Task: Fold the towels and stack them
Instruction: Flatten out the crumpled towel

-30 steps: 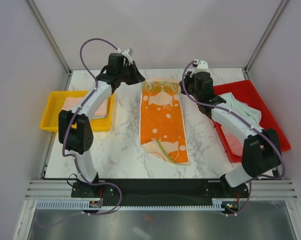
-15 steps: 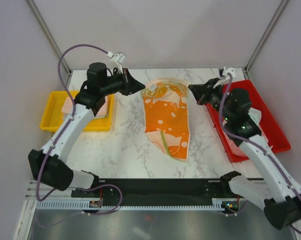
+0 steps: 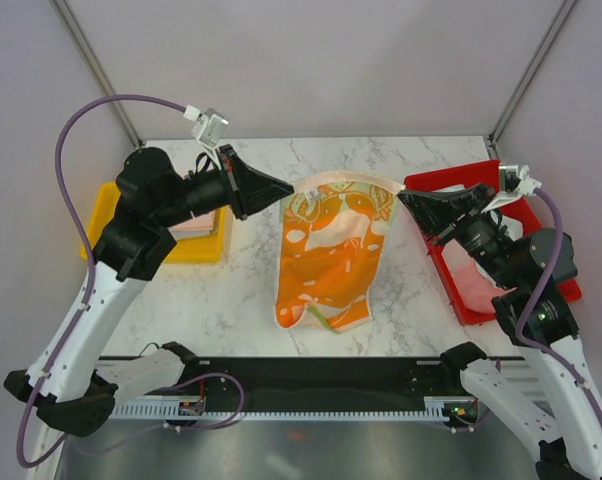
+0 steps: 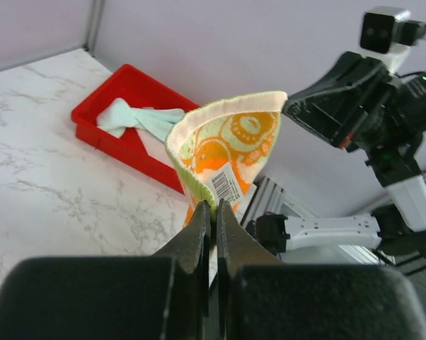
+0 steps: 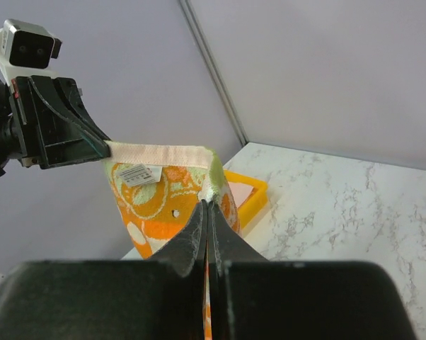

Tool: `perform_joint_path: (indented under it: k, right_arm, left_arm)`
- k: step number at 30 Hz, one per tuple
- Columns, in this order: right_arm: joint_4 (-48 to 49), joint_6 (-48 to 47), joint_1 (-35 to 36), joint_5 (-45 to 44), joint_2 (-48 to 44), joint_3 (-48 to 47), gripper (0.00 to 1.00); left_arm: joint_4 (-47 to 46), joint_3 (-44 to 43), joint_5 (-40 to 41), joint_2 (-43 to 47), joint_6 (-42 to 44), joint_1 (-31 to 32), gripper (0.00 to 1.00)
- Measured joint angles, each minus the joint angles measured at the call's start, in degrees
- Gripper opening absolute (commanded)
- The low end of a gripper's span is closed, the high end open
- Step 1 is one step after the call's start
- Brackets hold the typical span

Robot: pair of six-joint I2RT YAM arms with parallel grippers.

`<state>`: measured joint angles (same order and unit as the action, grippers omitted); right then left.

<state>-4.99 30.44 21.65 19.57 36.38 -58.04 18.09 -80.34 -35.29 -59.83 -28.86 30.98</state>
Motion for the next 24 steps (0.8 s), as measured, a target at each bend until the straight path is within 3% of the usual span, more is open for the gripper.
perform_joint_path:
  k: [7, 15, 20, 24]
  right_arm:
    - [3.19, -1.64, -0.02, -8.41, 12.11, -4.15, 0.0]
    - [13.05, -6.67, -0.15, -16.44, 42.66, -9.07, 0.0]
    - [20.2, -6.32, -2.01, -14.8, 60.5, -10.1, 0.0]
    - [24.35, -5.35, -6.95, -6.84, 74.42, -17.55, 0.0]
  left_arm:
    - [6.47, -10.71, 13.2, -14.16, 2.27, -2.21, 0.02]
    - [4.31, -15.41, 15.47, -39.08, 2.45, -12.74, 0.02]
    - [3.06, -26.1, 13.75, -57.31, 4.39, -15.39, 0.02]
    - [2.36, -34.99, 10.54, -68.39, 6.01, -17.16, 0.02]
